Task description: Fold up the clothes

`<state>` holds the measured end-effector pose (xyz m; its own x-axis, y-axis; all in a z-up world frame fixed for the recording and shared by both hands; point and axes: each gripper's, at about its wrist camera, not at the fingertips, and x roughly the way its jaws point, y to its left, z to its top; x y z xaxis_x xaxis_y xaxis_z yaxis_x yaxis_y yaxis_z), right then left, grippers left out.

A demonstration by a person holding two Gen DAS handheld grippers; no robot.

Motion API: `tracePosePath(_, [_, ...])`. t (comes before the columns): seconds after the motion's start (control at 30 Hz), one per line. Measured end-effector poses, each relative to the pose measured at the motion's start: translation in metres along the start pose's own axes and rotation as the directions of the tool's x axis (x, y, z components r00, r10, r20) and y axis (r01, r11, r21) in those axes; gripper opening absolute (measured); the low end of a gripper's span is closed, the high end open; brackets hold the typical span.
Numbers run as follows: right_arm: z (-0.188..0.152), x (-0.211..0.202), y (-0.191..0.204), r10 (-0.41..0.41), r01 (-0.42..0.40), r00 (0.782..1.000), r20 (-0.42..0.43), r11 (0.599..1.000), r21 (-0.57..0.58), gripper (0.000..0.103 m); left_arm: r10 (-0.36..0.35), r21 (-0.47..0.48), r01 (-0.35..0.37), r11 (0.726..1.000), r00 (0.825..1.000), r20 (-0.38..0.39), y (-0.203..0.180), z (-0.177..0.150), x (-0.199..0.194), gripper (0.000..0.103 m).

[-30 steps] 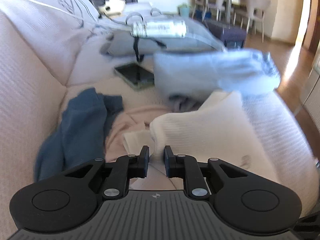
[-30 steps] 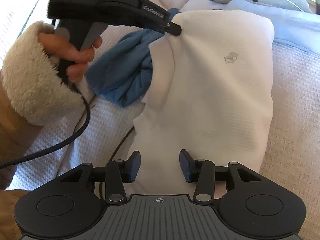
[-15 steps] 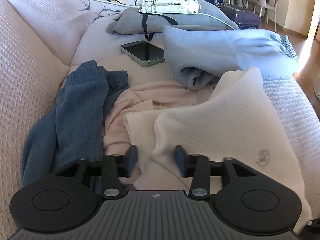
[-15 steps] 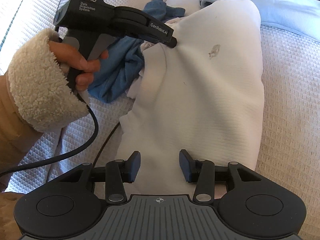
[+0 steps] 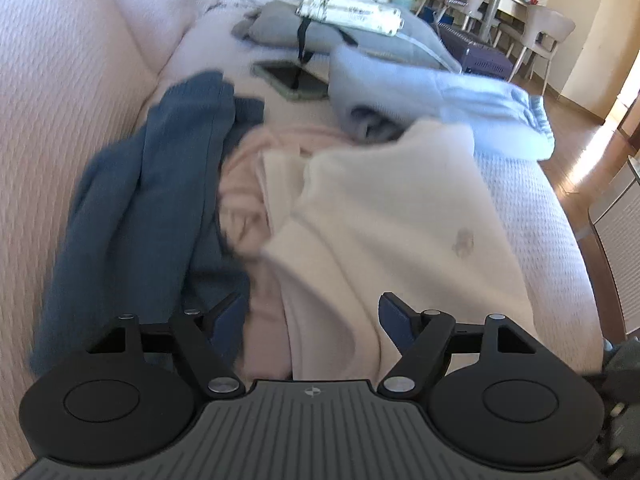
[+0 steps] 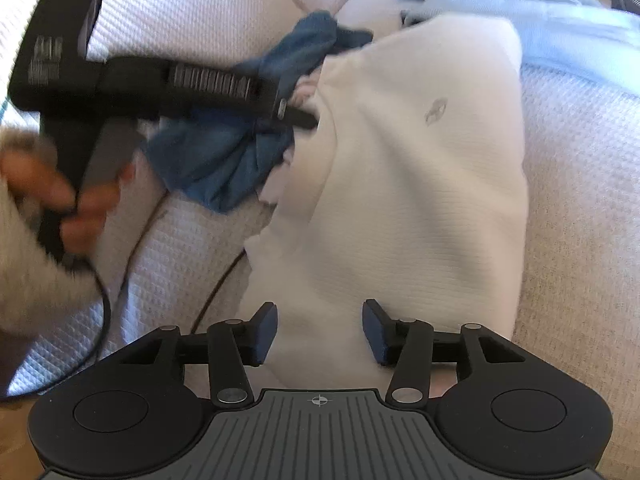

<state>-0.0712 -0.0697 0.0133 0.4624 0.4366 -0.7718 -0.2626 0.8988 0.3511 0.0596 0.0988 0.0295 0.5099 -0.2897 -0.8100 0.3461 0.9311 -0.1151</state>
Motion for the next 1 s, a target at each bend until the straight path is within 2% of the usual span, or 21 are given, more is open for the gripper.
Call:
tracePosePath(0.1, [0.001,-0.021,-0.004,-0.006,0.003,0.994,0.112,1.0,0.022,0.048,-0.016,-0.029,0.016,0.999,0.999,-0.03,0.0,-0.013,0.004,0.072])
tracePosePath(0.2, [0.005,-0.043,-0.019,0.007,-0.027,0.974,0.227,0.996,0.085,0.048,-0.034,-0.045,0.032,0.998,0.998,-0.046,-0.002,-0.021,0.009,0.072])
tracePosePath(0.27, [0.009,-0.051,-0.032,-0.007,-0.027,0.967,0.256,0.991,0.13,0.048,-0.037,-0.045,0.035,0.998,0.998,-0.048,-0.004,-0.021,0.012,0.072])
tracePosePath(0.37, [0.018,-0.054,-0.052,-0.054,0.008,0.967,0.249,0.983,0.184,0.049,-0.038,-0.043,0.036,0.998,0.998,-0.051,-0.005,-0.02,0.017,0.072])
tracePosePath(0.43, [0.025,-0.051,-0.061,-0.088,0.04,0.969,0.232,0.978,0.205,0.062,-0.039,-0.05,0.036,0.998,0.998,-0.057,-0.004,-0.02,0.022,0.072])
tracePosePath(0.5, [0.032,-0.046,-0.066,-0.122,0.081,0.966,0.228,0.98,0.181,0.063,-0.046,-0.065,0.042,0.997,0.997,-0.066,-0.002,-0.021,0.027,0.072])
tracePosePath(0.67, [0.062,-0.032,-0.087,-0.104,0.073,0.972,0.211,0.986,0.148,0.064,-0.055,-0.077,0.049,0.996,0.995,-0.083,-0.002,-0.022,0.036,0.071])
tracePosePath(0.77, [0.089,-0.011,-0.096,-0.096,0.074,0.976,0.195,0.991,0.116,0.071,-0.054,-0.086,0.046,0.995,0.994,-0.091,-0.002,-0.021,0.038,0.071])
tracePosePath(0.83, [0.103,0.005,-0.104,-0.106,0.084,0.976,0.188,0.989,0.118,0.071,-0.056,-0.098,0.047,0.994,0.994,-0.095,-0.001,-0.022,0.038,0.071])
tracePosePath(0.97, [0.12,0.033,-0.122,-0.036,0.011,0.989,0.145,0.985,0.175,0.072,-0.051,-0.109,0.04,0.993,0.993,-0.102,0.001,-0.021,0.036,0.071])
tracePosePath(1.0, [0.122,0.039,-0.124,-0.024,-0.001,0.991,0.135,0.983,0.183,0.075,-0.05,-0.11,0.039,0.993,0.993,-0.104,0.001,-0.021,0.035,0.071])
